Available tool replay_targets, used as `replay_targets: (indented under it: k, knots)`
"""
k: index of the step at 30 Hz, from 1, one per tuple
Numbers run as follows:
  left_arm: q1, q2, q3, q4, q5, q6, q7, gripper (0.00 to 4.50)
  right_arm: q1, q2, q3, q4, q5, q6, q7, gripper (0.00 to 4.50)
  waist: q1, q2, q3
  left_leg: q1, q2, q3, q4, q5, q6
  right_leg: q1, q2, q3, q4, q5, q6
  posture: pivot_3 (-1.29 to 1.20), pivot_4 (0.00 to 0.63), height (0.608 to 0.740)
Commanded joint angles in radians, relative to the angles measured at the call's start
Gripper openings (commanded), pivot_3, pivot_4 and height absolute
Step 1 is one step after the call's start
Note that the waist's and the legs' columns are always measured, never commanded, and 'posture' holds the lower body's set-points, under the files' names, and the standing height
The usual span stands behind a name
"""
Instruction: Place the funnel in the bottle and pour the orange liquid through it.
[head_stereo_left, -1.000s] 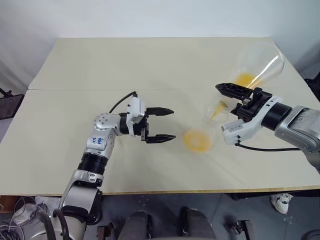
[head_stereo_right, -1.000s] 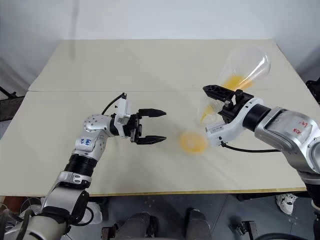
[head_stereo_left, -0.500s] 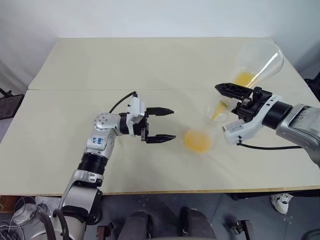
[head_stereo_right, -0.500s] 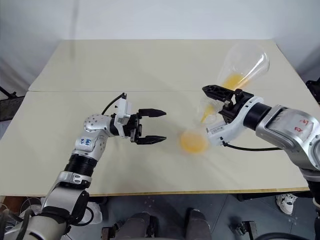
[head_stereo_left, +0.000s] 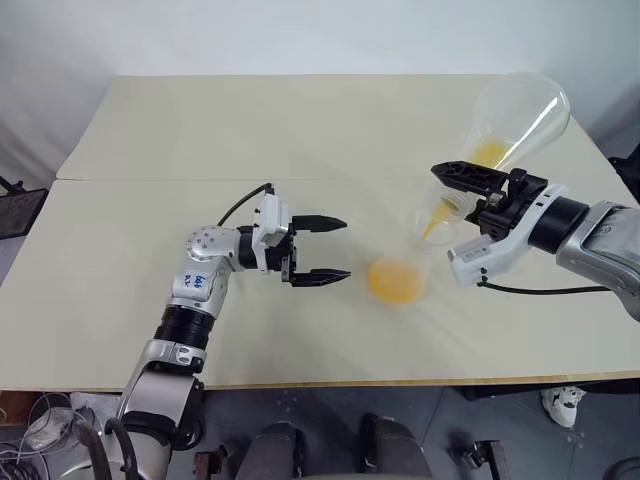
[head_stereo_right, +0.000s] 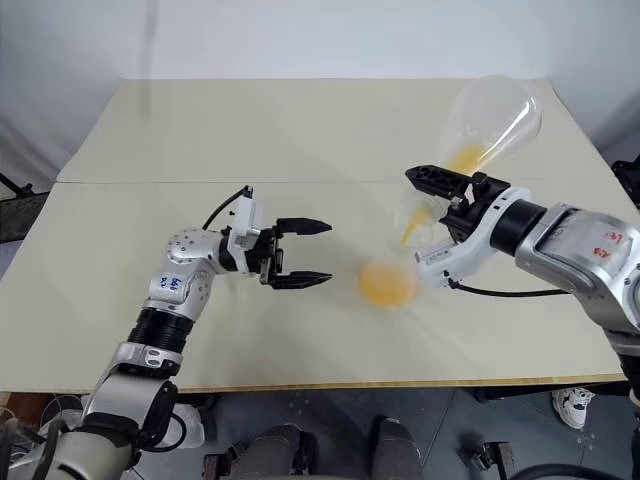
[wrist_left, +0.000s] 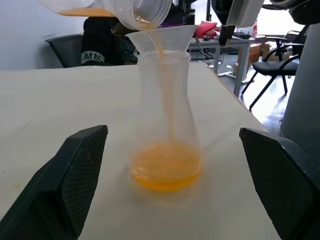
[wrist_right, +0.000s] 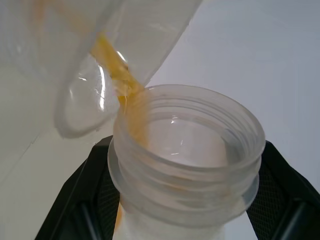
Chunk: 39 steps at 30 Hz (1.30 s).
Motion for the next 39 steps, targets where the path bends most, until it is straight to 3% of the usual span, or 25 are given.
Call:
replay_targets:
  k: [1,39]
  knots:
    - [-0.017,0.014,0.015,-0.038,-0.015,0.008,-0.01,4.5,-0.028,-0.016,-0.04,-0.01,0.008,-0.007,-0.02,2.81,0.0,0.0,0.0,0.0,0.0,0.0,0.0,0.0,0.0,0.0,0.0,0.0,0.0,0.0,0.0,0.0,0.15,0.74]
    - [-0.059,-0.005,0.016,0.046,-0.003,-0.04,-0.013,4.5,-0.056,-0.01,-0.032,0.012,0.013,-0.074,-0.021,2.81,0.0,0.0,0.0,0.0,0.0,0.0,0.0,0.0,0.0,0.0,0.0,0.0,0.001,0.0,0.0,0.0,0.15,0.74]
